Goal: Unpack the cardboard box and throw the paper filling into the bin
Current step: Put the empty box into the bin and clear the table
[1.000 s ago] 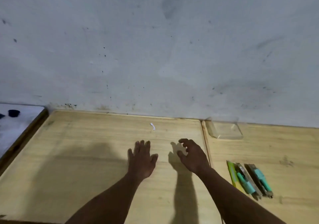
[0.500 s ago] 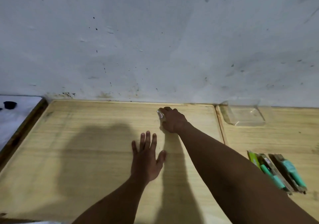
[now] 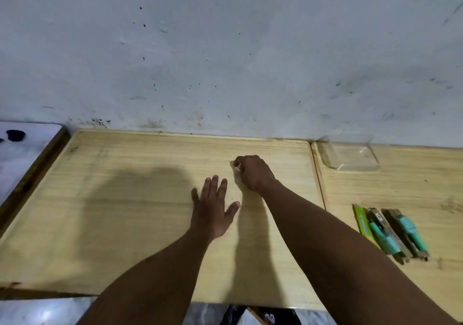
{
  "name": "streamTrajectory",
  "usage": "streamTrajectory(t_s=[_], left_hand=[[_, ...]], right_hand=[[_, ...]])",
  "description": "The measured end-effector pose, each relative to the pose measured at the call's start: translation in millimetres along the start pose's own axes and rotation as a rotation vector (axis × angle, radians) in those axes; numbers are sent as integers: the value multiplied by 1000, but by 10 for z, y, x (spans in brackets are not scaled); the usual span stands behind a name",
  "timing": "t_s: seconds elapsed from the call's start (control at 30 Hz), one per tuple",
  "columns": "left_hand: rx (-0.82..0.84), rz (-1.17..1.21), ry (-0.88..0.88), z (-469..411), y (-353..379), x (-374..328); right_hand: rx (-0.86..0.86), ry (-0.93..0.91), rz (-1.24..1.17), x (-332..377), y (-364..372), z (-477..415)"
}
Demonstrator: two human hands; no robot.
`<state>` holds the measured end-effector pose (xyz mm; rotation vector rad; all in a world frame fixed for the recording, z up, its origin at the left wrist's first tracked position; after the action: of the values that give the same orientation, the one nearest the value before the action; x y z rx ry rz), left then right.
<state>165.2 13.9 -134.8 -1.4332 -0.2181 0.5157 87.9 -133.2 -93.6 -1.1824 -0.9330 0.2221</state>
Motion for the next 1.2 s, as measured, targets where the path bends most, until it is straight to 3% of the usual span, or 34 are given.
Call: streamTrajectory(t_s=[0.2, 0.53, 0.73, 0.93, 1.2], left_hand=[[246, 57, -33, 125, -214, -43], [369, 58, 99, 1323, -337, -410], [474, 70, 185, 1991, -91, -695], [521, 71, 217, 2348, 68, -738], [517, 78, 236, 2284, -9, -679]], right_hand=[[-9, 96, -73, -46, -166, 760], [43, 246, -134, 240, -269, 2311], [47, 262, -97, 378, 98, 3330], [372, 472, -179, 99, 1003, 4157], [380, 663, -143, -67, 1198, 4343]])
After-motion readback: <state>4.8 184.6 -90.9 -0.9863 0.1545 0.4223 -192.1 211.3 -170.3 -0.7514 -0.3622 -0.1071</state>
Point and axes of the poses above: each hand's wrist, its own z-axis away from the middle knuckle, its own y-axis out of the palm, x = y × z, the point moved 5 cm from there along -z, towards the middle knuckle, and after that the axes turned 7 degrees about -y, right-handed, at the moved point
